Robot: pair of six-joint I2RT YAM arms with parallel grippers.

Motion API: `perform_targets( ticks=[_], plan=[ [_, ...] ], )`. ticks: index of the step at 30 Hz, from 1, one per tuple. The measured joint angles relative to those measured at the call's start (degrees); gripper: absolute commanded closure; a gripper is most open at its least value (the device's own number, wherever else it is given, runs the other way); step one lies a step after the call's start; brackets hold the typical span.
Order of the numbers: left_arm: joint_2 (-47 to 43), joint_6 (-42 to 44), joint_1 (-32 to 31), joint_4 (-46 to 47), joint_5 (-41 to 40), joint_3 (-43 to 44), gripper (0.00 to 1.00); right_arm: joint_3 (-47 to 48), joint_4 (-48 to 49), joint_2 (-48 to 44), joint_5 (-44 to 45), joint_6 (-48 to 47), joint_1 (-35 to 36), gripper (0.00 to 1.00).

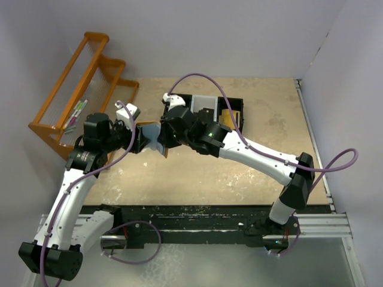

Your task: Take the credit cards out of the card holder

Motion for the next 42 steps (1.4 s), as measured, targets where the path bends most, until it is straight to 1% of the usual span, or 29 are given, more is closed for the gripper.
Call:
perform_targets(
  ticks=[5, 8, 13, 15, 17, 19, 21, 23, 26, 27, 31, 33, 36, 42],
  plan=[
    [0.4, -4.0, 0.0, 0.0, 9.3, 0.0, 0.74, -0.5, 0.0, -0.6, -0.7, 0.0, 0.0, 1.00],
    [1.4, -5.3, 0.0, -0.5, 12.7, 0.4, 0.87, -0.9, -0.1, -1.1, -0.8, 0.0, 0.0, 1.00],
    [2.2, -5.6, 0.3, -2.1, 14.3, 1.2, 1.00, -4.7, 1.5, -3.9, -3.1, 0.0, -1.3, 1.00],
    [2.3, -5.6, 0.3, -3.0, 14.9, 1.9, 1.00, -8.1, 4.1, -6.3, -6.0, 0.0, -2.5, 1.00],
    [2.4, -5.6, 0.3, -3.3, 15.7, 2.5, 1.00, -12.0, 7.0, -9.3, -10.3, -0.1, -4.3, 0.94],
    [2.7, -5.6, 0.2, -3.3, 17.6, 3.4, 1.00, -15.3, 10.0, -12.0, -14.9, -0.4, -6.1, 0.80],
    [2.9, -5.6, 0.2, -3.4, 19.9, 4.1, 1.00, -17.6, 12.2, -14.0, -19.8, -1.0, -8.0, 0.62],
    [3.4, -5.6, 0.3, -3.8, 23.3, 4.8, 1.00, -18.7, 13.7, -15.0, -24.2, -1.7, -10.1, 0.45],
    [4.7, -5.6, 0.3, -5.4, 28.9, 5.7, 1.00, -19.3, 15.7, -15.4, -31.5, -3.5, -15.0, 0.35],
    [5.4, -5.6, 0.3, -6.0, 30.8, 6.1, 1.00, -19.4, 16.0, -15.4, -33.8, -4.1, -16.6, 0.34],
    [8.0, -4.9, 0.3, -8.4, 36.4, 7.7, 1.00, -19.9, 16.7, -15.7, -44.2, -8.9, -23.5, 0.24],
    [8.8, -4.4, 0.3, -9.7, 38.7, 8.3, 1.00, -19.9, 16.8, -16.2, -47.9, -12.4, -25.1, 0.23],
    [9.9, -4.0, 0.3, -11.8, 42.2, 9.3, 1.00, -19.8, 17.4, -17.3, -53.7, -18.0, -25.2, 0.24],
    [11.5, -3.5, 0.3, -14.1, 48.5, 11.1, 1.00, -18.8, 18.9, -18.3, -63.1, -23.8, -24.8, 0.25]
  ],
)
